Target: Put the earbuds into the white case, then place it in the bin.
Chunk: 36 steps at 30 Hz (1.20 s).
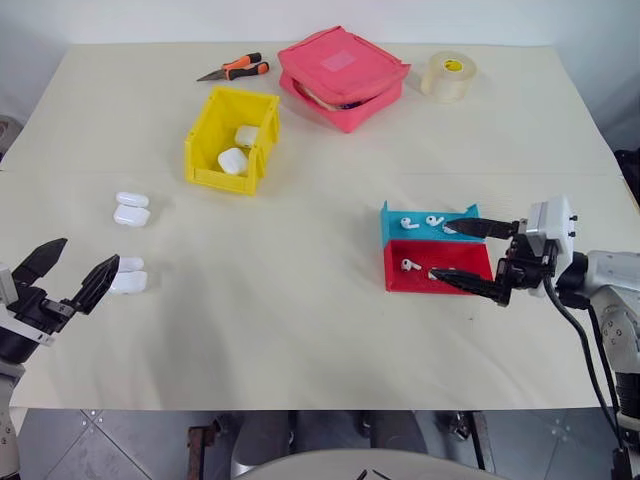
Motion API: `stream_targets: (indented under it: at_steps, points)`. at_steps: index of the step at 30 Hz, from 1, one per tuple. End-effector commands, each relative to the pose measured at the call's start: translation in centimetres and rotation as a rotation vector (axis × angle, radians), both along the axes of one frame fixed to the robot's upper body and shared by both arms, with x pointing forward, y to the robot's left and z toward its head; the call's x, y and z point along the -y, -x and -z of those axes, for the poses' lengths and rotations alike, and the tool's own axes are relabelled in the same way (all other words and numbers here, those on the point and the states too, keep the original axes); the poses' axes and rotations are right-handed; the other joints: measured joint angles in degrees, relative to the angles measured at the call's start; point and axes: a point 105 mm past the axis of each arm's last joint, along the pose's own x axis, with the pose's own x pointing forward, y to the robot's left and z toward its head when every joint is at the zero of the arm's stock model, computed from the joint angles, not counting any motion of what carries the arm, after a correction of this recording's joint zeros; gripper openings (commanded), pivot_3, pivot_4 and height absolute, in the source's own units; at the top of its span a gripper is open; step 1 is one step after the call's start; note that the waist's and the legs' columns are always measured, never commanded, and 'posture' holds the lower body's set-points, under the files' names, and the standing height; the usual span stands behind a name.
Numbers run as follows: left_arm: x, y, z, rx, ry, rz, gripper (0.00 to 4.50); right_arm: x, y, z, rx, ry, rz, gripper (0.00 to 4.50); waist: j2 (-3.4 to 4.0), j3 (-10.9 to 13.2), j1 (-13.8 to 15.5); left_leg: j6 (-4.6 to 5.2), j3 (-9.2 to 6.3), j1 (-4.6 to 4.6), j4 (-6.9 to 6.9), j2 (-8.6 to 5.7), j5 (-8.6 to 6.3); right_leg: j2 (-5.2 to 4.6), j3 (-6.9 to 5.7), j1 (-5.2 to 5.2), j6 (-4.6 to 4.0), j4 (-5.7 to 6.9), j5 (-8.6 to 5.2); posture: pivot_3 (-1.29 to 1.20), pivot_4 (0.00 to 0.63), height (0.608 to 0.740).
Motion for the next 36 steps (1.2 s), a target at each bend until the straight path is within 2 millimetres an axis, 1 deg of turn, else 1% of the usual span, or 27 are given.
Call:
stream_targets:
  at_steps: [1, 8, 12, 15, 19, 21, 26, 31, 36]
  points:
    - [0.2, 0.0, -1.1, 0.055, -0.038, -0.011, 4.50, -0.1, -0.2, -0.7, 0.036, -0.003, -0.001, 4.48, 0.00, 0.00, -0.01, 0.00, 0.00, 0.00, 0.00, 0.00, 0.00, 0.00, 0.00, 0.00, 0.00, 0.00, 0.00, 0.00, 0.150, 0.740]
    - [-0.3, -0.4, -0.9, 0.018, -0.046, -0.073, 4.50, -0.4, -0.8, -0.9, 0.039, -0.008, -0.007, 4.48, 0.00, 0.00, -0.05, 0.00, 0.00, 0.00, 0.00, 0.00, 0.00, 0.00, 0.00, 0.00, 0.00, 0.00, 0.00, 0.00, 0.150, 0.740]
    - [-0.2, -0.1, -1.2, 0.013, -0.044, -0.095, 4.50, -0.8, -1.2, -0.9, 0.039, -0.010, -0.027, 4.48, -0.01, 0.01, -0.08, 0.00, 0.00, 0.00, 0.00, 0.00, 0.00, 0.00, 0.00, -0.01, 0.00, 0.00, 0.00, 0.00, 0.150, 0.740]
    - [-0.6, 0.4, -1.4, 0.008, -0.040, -0.128, 4.50, -1.2, -1.9, -1.1, 0.045, -0.011, -0.048, 4.48, -0.01, 0.01, -0.11, 0.00, -0.02, 0.00, 0.00, 0.02, 0.00, 0.00, 0.00, -0.01, 0.00, 0.01, 0.00, 0.00, 0.150, 0.740]
    - [-1.3, 2.6, -1.1, -0.038, -0.047, -0.186, 4.50, -1.8, -2.2, -1.2, 0.044, -0.011, -0.094, 4.48, -0.04, 0.02, -0.27, -0.03, -0.04, -0.01, 0.00, 0.09, -0.04, 0.03, 0.01, -0.03, 0.00, -0.03, 0.00, 0.00, 0.150, 0.740]
    - [-1.9, 4.4, -0.3, -0.106, -0.028, -0.225, 4.50, -2.4, -2.6, -1.3, 0.043, -0.014, -0.121, 4.48, -0.08, 0.05, -0.39, -0.01, -0.05, 0.02, 0.00, 0.14, -0.11, 0.03, 0.02, -0.03, -0.01, -0.07, 0.00, 0.00, 0.150, 0.740]
    - [-2.3, 8.0, 1.1, -0.250, -0.014, -0.272, 4.50, -3.6, -3.0, -1.4, 0.045, -0.014, -0.198, 4.48, -0.17, 0.10, -0.44, -0.06, -0.03, 0.05, 0.05, 0.30, -0.20, 0.14, 0.02, -0.04, -0.04, -0.11, -0.01, 0.00, 0.150, 0.740]
    - [-2.7, 10.7, 2.2, -0.365, 0.030, -0.316, 4.50, -4.4, -3.1, -1.7, 0.046, -0.006, -0.261, 4.48, -0.18, 0.11, -0.01, -0.04, -0.05, 0.05, 0.08, 0.35, -0.24, 0.12, 0.02, -0.02, -0.12, -0.12, -0.03, 0.00, 0.150, 0.740]
    - [-2.6, 11.9, 2.6, -0.403, 0.057, -0.349, 4.50, -4.6, -3.5, -1.7, 0.044, 0.001, -0.287, 4.48, -0.18, 0.11, -0.23, 0.02, -0.07, 0.06, 0.08, 0.37, -0.33, 0.11, 0.06, -0.04, -0.16, -0.17, -0.04, 0.00, 0.150, 0.740]
